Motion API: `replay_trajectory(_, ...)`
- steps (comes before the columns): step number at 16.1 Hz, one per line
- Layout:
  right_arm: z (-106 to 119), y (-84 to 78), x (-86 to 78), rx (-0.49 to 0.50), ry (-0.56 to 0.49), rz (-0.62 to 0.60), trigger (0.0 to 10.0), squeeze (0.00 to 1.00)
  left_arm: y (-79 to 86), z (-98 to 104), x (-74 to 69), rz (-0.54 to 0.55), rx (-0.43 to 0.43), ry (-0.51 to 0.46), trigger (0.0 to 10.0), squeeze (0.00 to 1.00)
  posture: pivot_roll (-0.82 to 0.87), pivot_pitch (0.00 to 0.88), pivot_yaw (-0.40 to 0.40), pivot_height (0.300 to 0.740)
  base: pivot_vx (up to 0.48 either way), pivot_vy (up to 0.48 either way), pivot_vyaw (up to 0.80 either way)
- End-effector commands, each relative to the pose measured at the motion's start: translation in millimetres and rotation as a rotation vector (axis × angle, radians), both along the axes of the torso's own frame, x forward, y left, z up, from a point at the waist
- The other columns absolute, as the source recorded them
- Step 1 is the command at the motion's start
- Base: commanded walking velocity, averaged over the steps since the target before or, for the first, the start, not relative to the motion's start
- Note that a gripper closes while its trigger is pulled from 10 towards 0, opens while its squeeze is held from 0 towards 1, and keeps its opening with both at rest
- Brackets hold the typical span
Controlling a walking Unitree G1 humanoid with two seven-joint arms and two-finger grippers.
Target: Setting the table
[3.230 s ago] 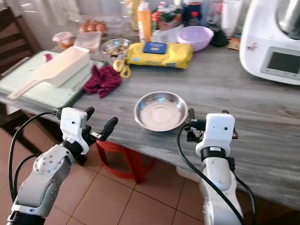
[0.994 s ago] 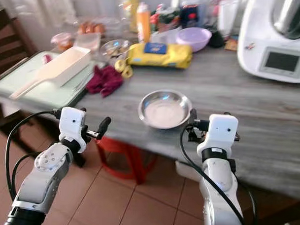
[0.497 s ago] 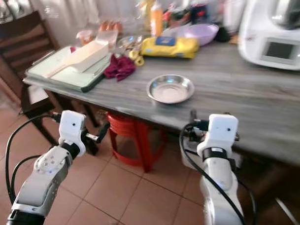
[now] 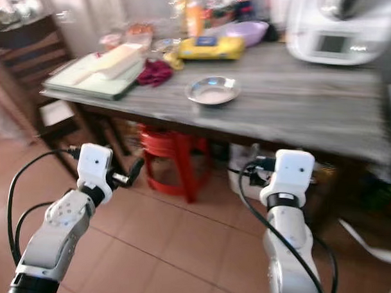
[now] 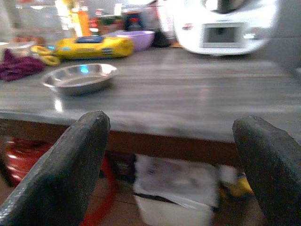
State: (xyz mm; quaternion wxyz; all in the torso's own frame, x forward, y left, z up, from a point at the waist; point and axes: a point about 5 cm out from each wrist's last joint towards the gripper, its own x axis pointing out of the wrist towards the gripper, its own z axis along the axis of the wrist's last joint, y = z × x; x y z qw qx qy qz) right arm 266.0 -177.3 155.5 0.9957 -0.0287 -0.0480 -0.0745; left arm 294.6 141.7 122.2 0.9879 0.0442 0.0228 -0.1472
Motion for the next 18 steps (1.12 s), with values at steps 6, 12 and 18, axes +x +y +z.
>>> replay_trajectory(6,0.9,7.7,2.5,0.022,-0.002,0.037,10.0,0.0,6.7,-2.5,-1.4,0.016,0.022,0.01,10.0,0.0,-0.16,0.071,0.121,0.74,-0.295,0.0,-0.1)
replay_trajectory(12,-0.5,6.9,1.8,0.036,0.004,0.033,10.0,0.0,6.3,-3.4,-2.1,0.016,0.027,0.01,10.0,0.0,-0.16,0.075,0.122,0.74,-0.088,0.0,-0.68)
replay_trajectory(18,-1.4,6.4,0.8,0.034,0.006,0.031,10.0,0.0,6.1,-1.3,0.5,0.004,0.02,-0.006,10.0,0.0,-0.16,0.082,0.124,0.74,0.0,0.0,-0.26)
